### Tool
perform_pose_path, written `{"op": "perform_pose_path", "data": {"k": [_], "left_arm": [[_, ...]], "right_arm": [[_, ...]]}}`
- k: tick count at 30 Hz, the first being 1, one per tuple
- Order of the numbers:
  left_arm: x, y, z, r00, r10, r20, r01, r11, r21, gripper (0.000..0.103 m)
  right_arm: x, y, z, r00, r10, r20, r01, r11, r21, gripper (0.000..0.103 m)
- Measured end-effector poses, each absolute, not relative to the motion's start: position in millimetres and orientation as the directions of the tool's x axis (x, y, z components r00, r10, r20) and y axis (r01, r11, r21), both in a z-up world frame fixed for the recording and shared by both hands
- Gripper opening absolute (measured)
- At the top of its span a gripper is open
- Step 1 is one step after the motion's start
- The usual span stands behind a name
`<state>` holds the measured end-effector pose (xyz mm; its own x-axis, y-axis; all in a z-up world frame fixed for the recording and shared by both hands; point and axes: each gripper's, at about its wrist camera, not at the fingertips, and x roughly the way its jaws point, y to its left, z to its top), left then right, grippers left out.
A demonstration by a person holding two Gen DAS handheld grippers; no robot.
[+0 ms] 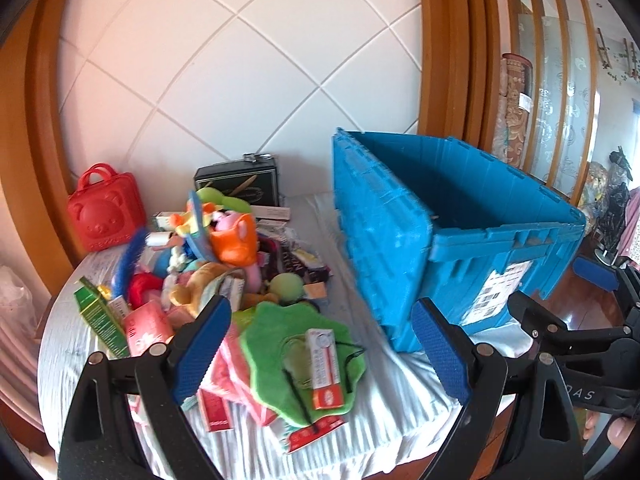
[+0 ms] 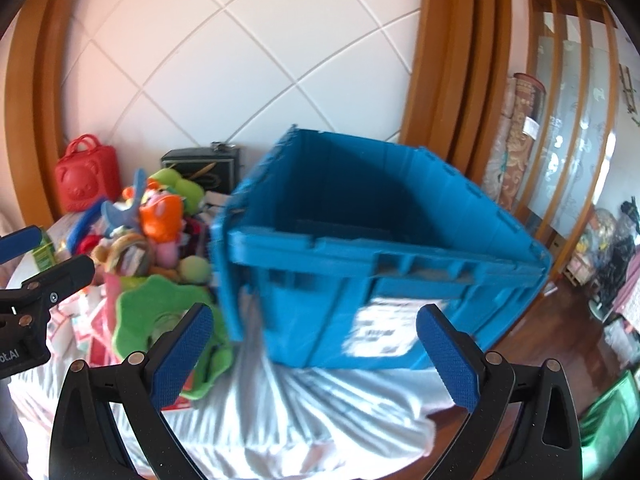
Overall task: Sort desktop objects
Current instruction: 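Withdraw both tools from the crate back toward the pile, then grasp another pink-white pad pack with left tool while right grasps a white ointment box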
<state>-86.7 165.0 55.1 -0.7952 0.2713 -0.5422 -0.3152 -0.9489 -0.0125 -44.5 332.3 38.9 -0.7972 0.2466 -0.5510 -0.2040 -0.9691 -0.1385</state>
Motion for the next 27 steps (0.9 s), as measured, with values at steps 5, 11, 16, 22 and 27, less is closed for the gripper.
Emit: {"op": "perform_pose_path", "data": {"k": [5,11,16,22,27], "left_arm": [[-86,114,44,-0.803,0.206,-0.56,-0.248,-0.969,-0.001,0.093],[-100,42,13,-0.789,0.102,-0.606,-0.131,-0.991,0.003,0.093],[-119,-20,-24,-0.751,0.003,-0.66,-0.004,-1.0,-0.001,0.093],[-143,-86,-83,-0.66,-0.091,-0.746,0.143,-0.99,-0.007,0.093],[-165,-113,-136,-0.575,-0.097,-0.812,0.184,-0.983,-0.012,0.093]], "right_arm": [[-45,295,28,-0.796,0.208,-0.568,-0.17,-0.978,-0.12,0.103],[-55,261,8,-0.781,0.172,-0.601,-0.138,-0.985,-0.102,0.103],[-73,249,-19,-0.752,0.145,-0.642,-0.131,-0.989,-0.07,0.103],[-95,243,-62,-0.713,0.124,-0.69,-0.148,-0.989,-0.026,0.103],[-115,238,-98,-0.671,0.149,-0.726,-0.141,-0.987,-0.072,0.103]]}}
